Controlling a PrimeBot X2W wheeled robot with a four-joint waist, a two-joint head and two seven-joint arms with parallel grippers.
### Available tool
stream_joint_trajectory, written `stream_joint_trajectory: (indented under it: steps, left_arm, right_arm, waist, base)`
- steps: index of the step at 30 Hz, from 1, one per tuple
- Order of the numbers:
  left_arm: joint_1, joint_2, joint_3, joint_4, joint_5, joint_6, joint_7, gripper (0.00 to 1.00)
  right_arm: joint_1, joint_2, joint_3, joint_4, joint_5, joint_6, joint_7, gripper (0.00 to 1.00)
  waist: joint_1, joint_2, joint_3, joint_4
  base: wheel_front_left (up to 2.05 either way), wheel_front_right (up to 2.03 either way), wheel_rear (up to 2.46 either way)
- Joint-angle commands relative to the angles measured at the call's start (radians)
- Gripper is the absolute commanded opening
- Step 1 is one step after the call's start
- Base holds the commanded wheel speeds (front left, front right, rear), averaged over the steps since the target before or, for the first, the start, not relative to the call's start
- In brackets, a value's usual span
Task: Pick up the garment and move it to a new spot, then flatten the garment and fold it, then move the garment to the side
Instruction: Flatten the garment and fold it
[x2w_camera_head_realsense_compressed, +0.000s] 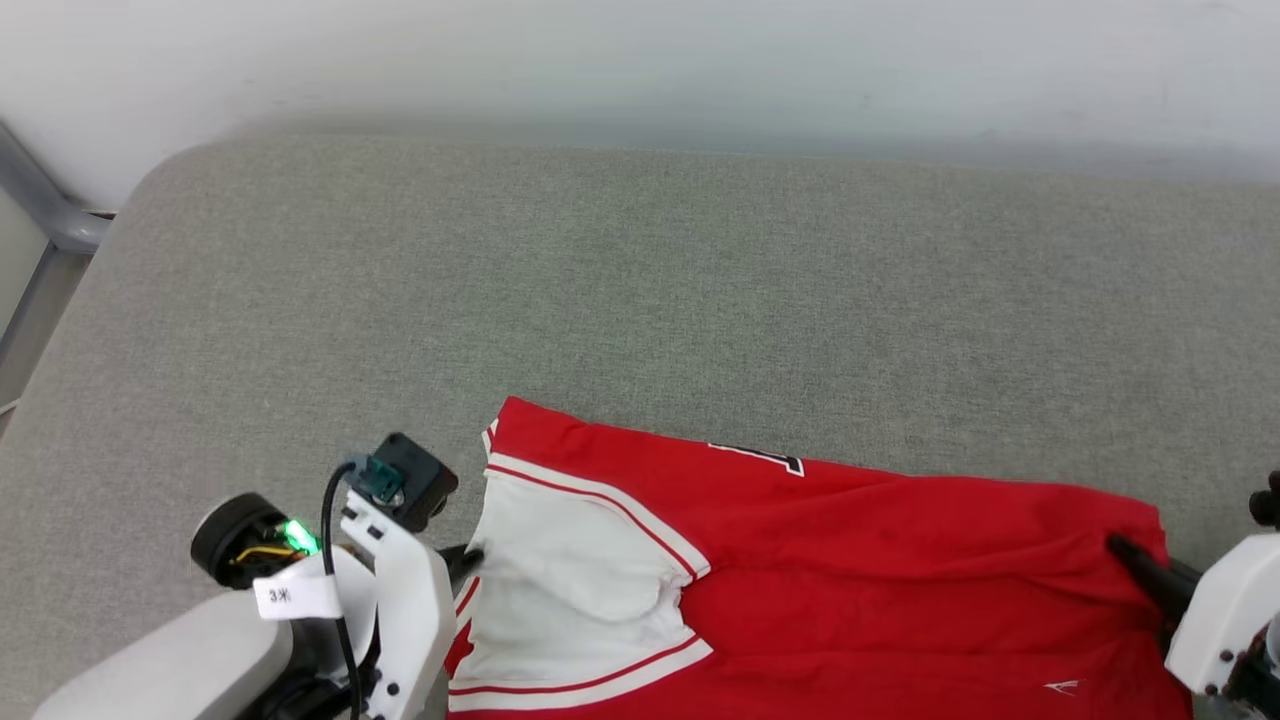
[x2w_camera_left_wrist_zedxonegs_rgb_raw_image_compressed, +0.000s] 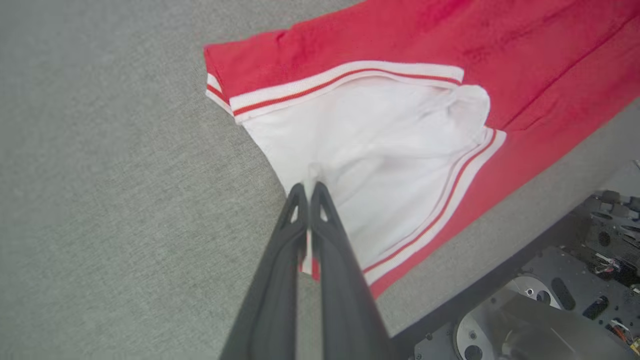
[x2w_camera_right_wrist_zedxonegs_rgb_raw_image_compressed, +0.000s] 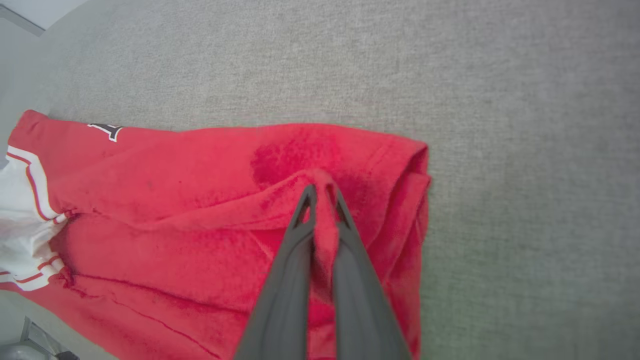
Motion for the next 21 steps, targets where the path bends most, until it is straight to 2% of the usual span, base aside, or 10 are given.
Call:
stream_joint_trajectory:
  steps: [1, 11, 21]
  left_arm:
    - [0.019, 0.005, -0.005, -0.003, 0.003, 0.007, 0.003, 0.0]
    - [0.078, 0.005, -0.023, 0.062, -0.015, 0.007, -0.026, 0.0]
    - [0.103, -0.012, -0.033, 0.102, -0.026, -0.004, -0.051, 0.0]
  right_arm:
    - [0.029, -0.022, 0.015, -0.019, 0.012, -0.001, 0.004, 0.0]
    - [0.097, -0.105, 0.08, -0.067, 0.054, -0.001, 0.027, 0.0]
    - [0.12, -0.144, 0.11, -0.068, 0.068, -0.001, 0.047, 0.0]
  waist:
    - [0.0001, 0.0, -0.002, -0.001]
    - [0.0001, 0.0, -0.007, -0.011]
    - [0.0001, 0.0, -0.011, -0.007]
  base:
    - [0.0, 0.0, 0.0]
    - [0.0, 0.0, 0.0]
    - [0.0, 0.0, 0.0]
